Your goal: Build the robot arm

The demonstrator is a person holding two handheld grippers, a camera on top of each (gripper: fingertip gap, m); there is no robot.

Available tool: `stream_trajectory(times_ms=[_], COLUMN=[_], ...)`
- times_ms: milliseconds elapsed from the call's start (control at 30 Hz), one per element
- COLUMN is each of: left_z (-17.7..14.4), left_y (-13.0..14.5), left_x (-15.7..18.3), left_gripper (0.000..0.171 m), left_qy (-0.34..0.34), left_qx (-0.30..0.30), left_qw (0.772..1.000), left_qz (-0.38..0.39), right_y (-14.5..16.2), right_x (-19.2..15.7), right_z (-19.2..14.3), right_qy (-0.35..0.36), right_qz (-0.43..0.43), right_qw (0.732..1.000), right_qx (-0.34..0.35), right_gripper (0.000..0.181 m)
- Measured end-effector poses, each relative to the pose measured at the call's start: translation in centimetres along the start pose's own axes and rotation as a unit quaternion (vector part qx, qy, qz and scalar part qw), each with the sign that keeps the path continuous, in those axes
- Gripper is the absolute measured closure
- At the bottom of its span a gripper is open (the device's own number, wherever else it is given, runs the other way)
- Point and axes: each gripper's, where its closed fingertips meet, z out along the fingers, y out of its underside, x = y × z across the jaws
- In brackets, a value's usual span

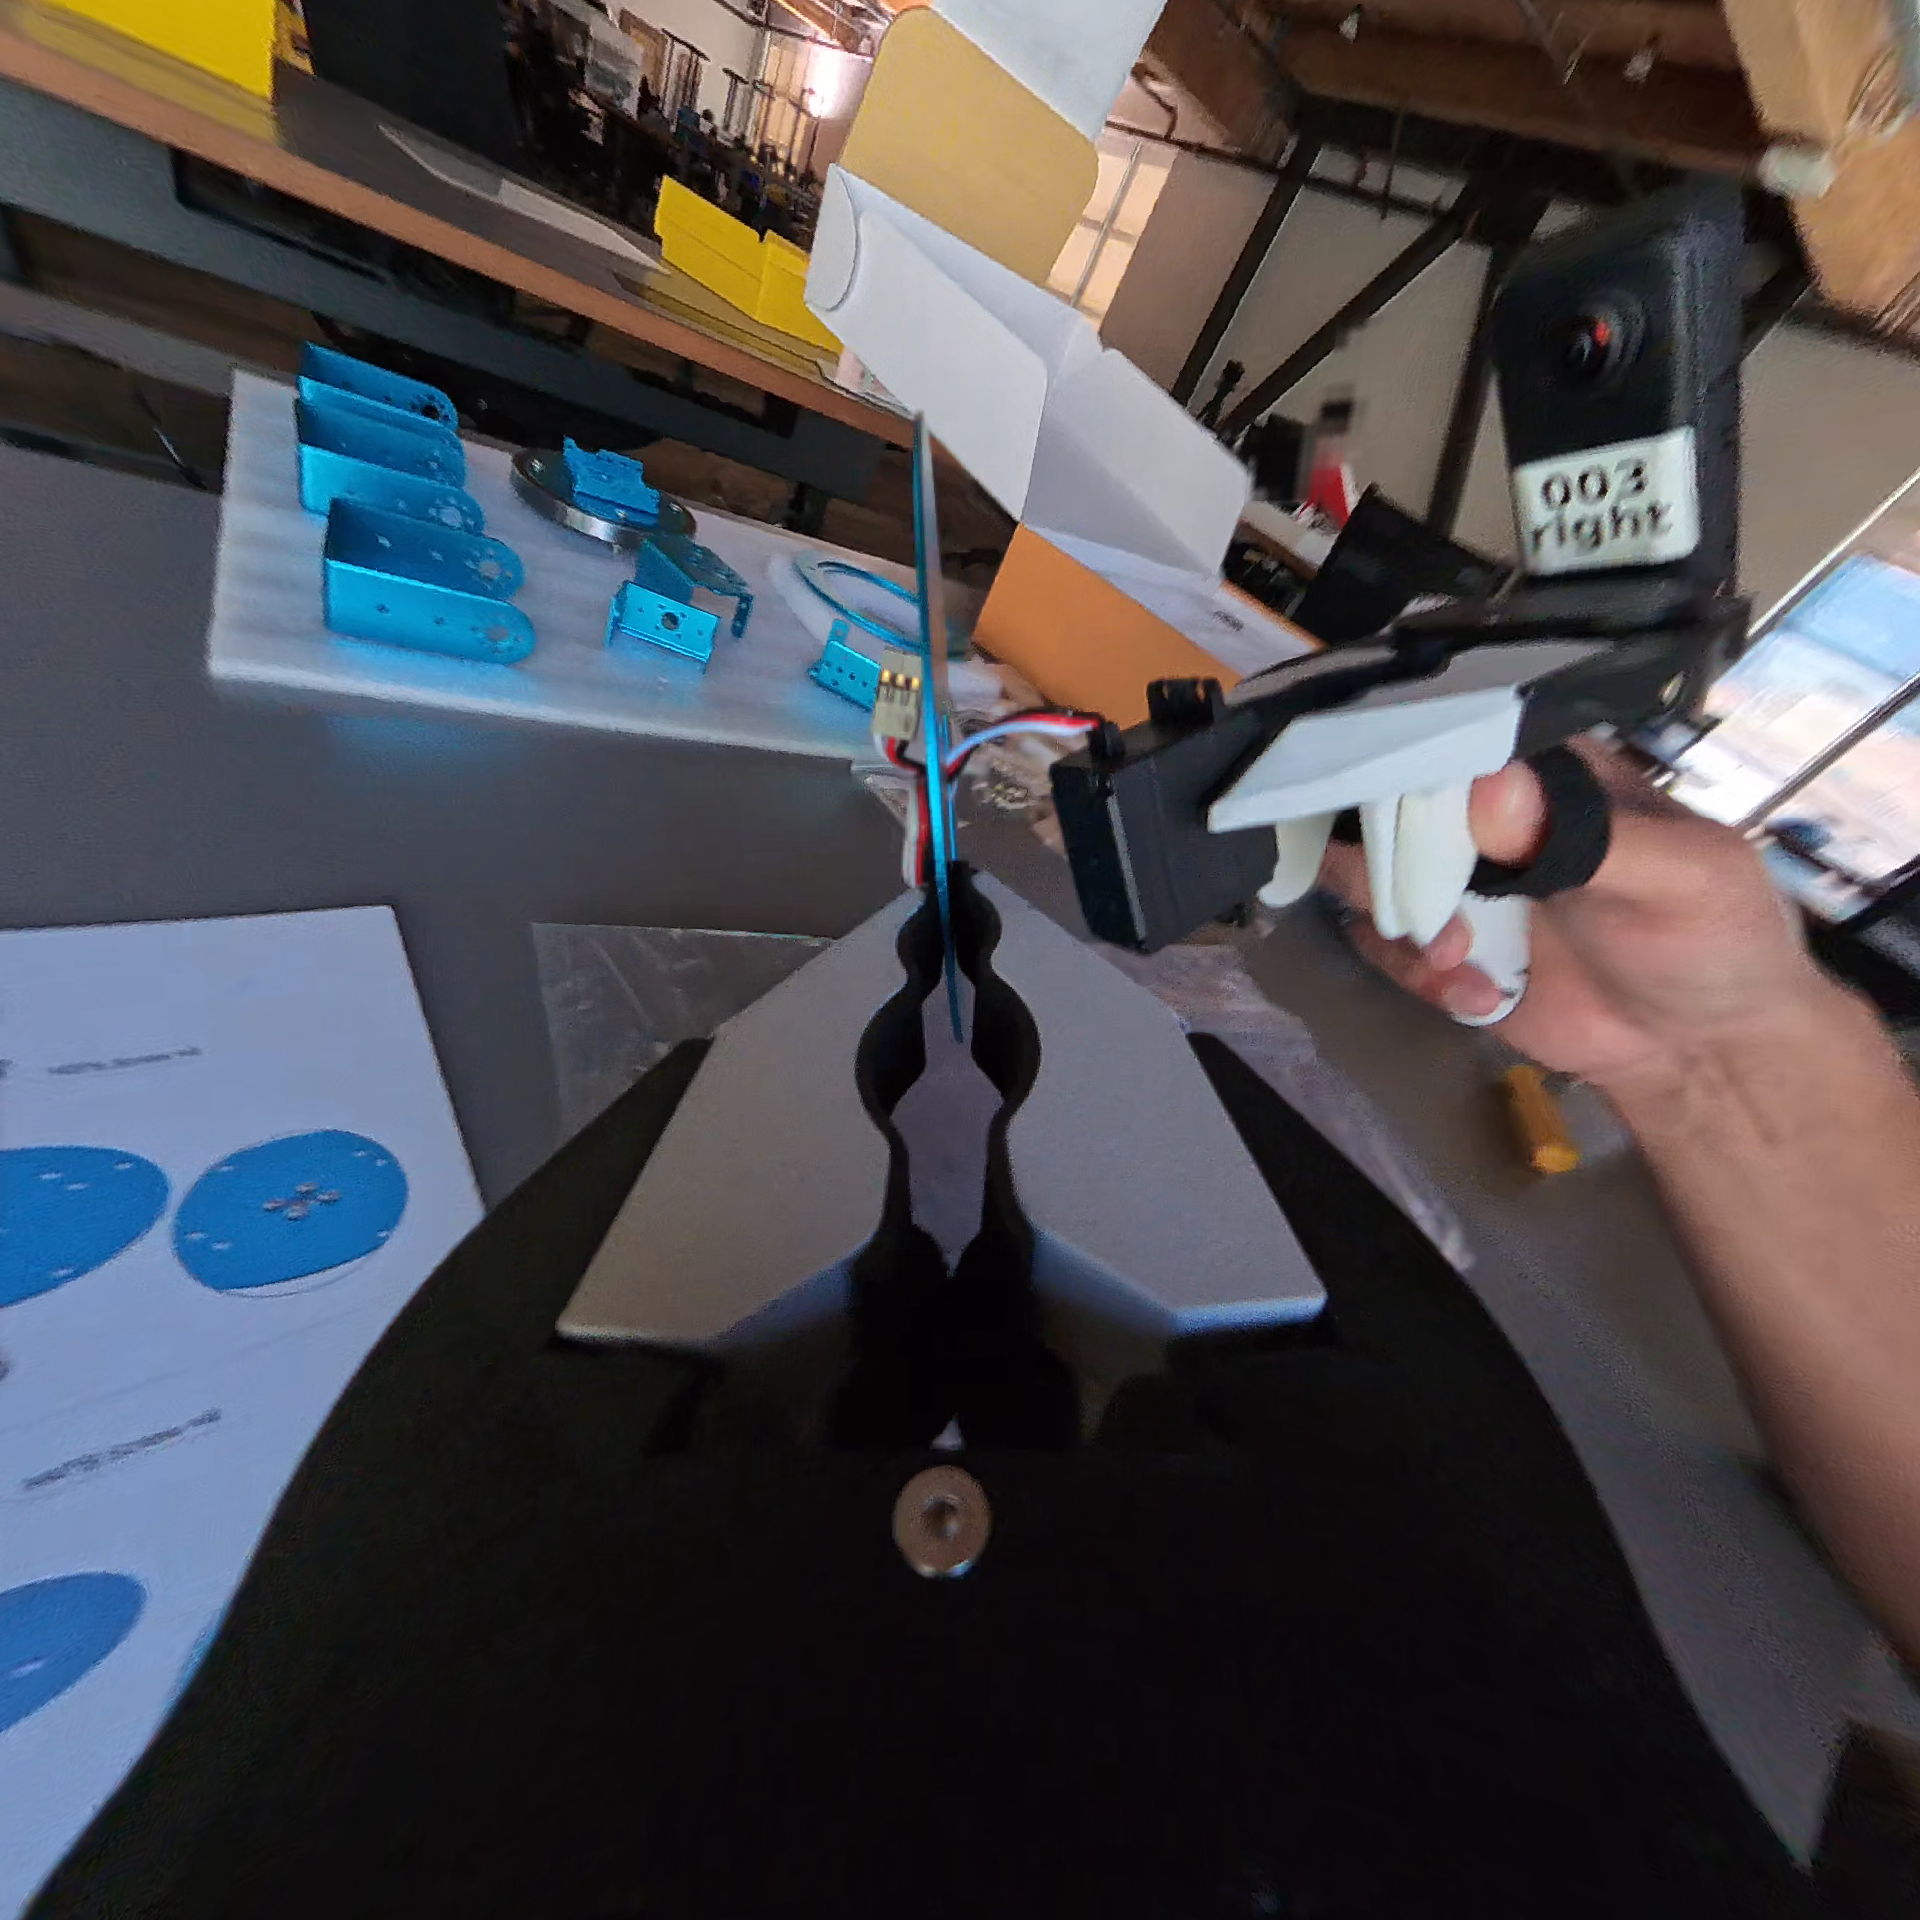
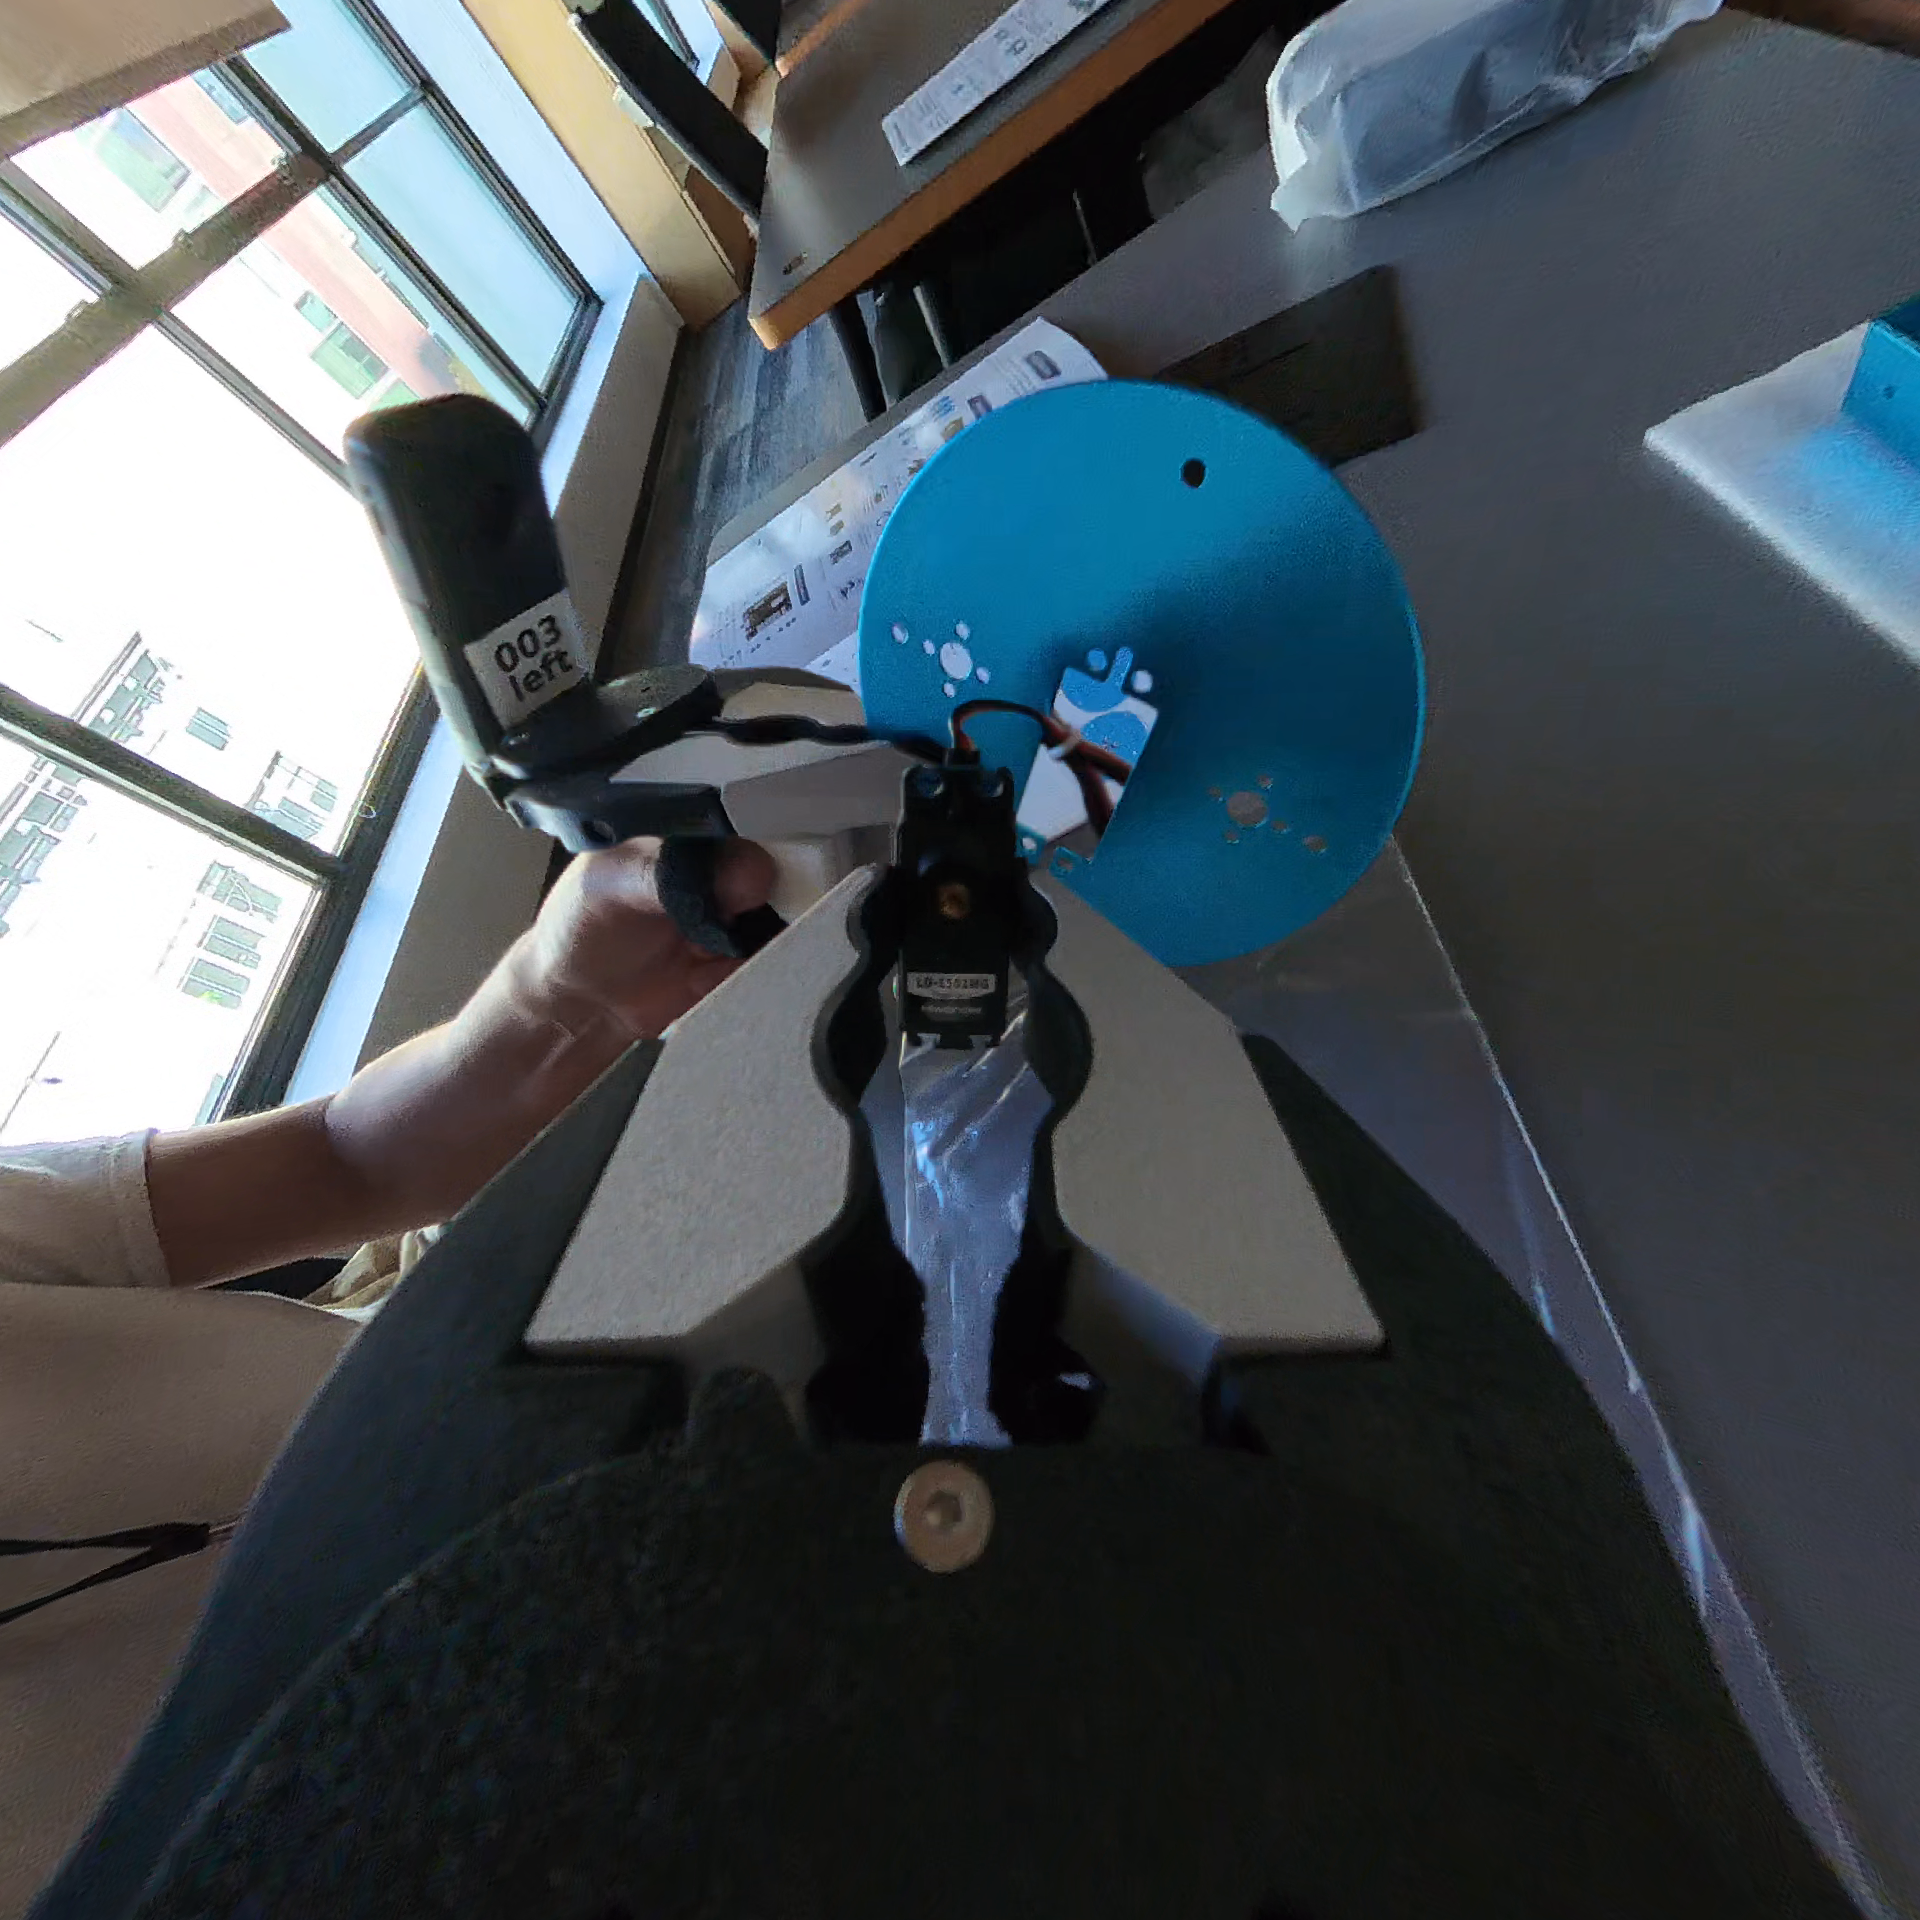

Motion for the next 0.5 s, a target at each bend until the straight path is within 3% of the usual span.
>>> stream_trajectory(times_ms=[67,133,233,300,367,433,500], left_z=[-0.1,-0.2,-0.3,0.2,0.3,-0.4,-1.2], left_y=[0.4,0.8,0.7,1.1,0.3,-1.1,-2.0], left_x=[0.0,-0.6,-1.0,0.1,2.1,2.5,3.0], left_gripper=[0.171,0.171,0.171,0.171,0.171,0.171,0.171], left_qy=[-0.034,-0.089,-0.123,-0.087,0.022,0.104,0.179], left_qx=[-0.015,-0.045,-0.061,-0.068,-0.039,-0.010,0.010], left_qw=[0.995,0.972,0.964,0.978,0.999,0.988,0.960], left_qz=[0.094,0.214,0.229,0.178,0.029,-0.117,-0.215], right_y=[0.0,-0.3,-0.3,-0.3,-0.8,-1.8,-2.5], right_x=[0.0,0.9,1.3,0.7,-1.0,-1.8,-2.1], right_z=[-0.4,-0.9,-1.5,-1.1,-0.7,-1.5,-2.4], right_qy=[-0.020,-0.022,-0.028,-0.036,-0.084,-0.127,-0.160], right_qz=[0.031,0.084,0.086,0.055,0.029,0.044,0.068], right_qw=[0.999,0.996,0.995,0.997,0.995,0.988,0.979], right_qx=[0.004,0.026,0.034,0.030,0.045,0.082,0.107], right_gripper=[0.162,0.162,0.162,0.161,0.162,0.162,0.162])
